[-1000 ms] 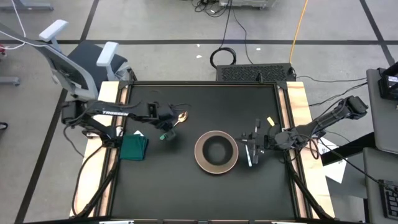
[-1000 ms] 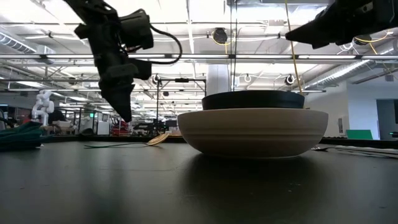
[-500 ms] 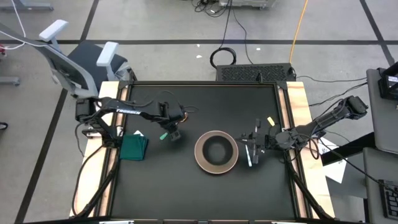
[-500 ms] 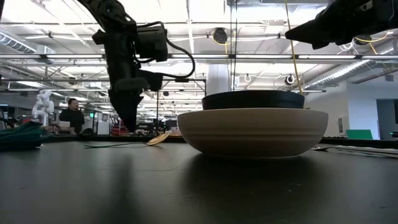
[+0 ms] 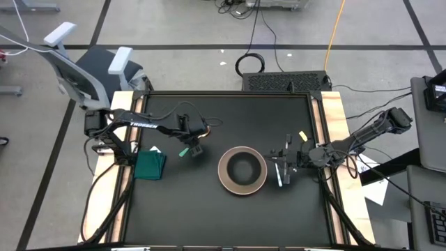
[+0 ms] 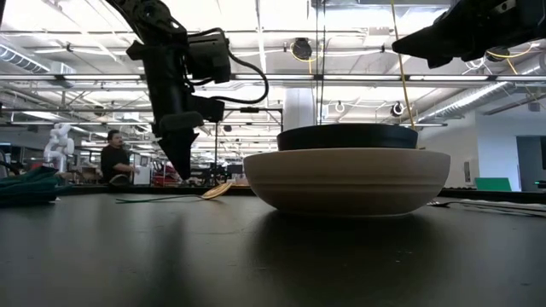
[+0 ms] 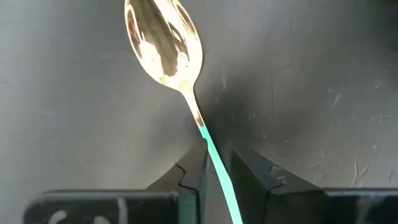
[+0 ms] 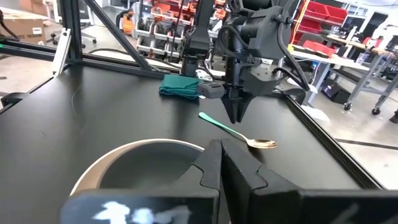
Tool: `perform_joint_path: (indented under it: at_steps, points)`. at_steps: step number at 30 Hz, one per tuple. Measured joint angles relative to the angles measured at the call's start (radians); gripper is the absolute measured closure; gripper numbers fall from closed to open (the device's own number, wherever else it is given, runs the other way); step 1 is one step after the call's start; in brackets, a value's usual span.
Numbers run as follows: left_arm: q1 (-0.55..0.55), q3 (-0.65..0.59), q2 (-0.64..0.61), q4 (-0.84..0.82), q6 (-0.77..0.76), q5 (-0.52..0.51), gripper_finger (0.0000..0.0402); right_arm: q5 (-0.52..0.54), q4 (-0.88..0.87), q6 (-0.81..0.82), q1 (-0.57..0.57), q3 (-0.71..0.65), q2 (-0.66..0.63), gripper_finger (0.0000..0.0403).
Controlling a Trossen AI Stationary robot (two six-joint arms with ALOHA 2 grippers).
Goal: Set table place
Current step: Put the blue spoon into the black bowl
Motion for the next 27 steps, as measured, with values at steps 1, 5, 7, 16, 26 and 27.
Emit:
perform_joint_path:
  at_steps: [1,5,7,16,26,27]
  points:
    - [0.0,0.0,0.0,0.004,0.0,0.0,0.0327,0.0,0.0,0.001,0.0,0.0,0.0,0.0403]
    - [0.0,0.0,0.0,0.005,-0.002,-0.001,0.0285,0.0,0.0,0.001,0.0,0.0,0.0,0.0403]
    - [0.0,0.0,0.003,0.006,-0.009,-0.002,0.0259,0.0,-0.001,0.005,0.0,0.0,0.0,0.0403]
    - [-0.001,-0.003,0.025,-0.042,-0.06,0.0,0.0198,0.0,-0.008,0.009,0.0,-0.001,0.0,0.0403]
    - [-0.005,-0.003,0.069,-0.031,-0.061,-0.019,0.0201,-0.001,-0.009,0.022,0.0,-0.001,0.0,0.0403]
    - [-0.006,-0.002,0.076,-0.02,-0.06,-0.019,0.0201,-0.001,-0.011,0.023,0.0,-0.001,0.0,0.0403]
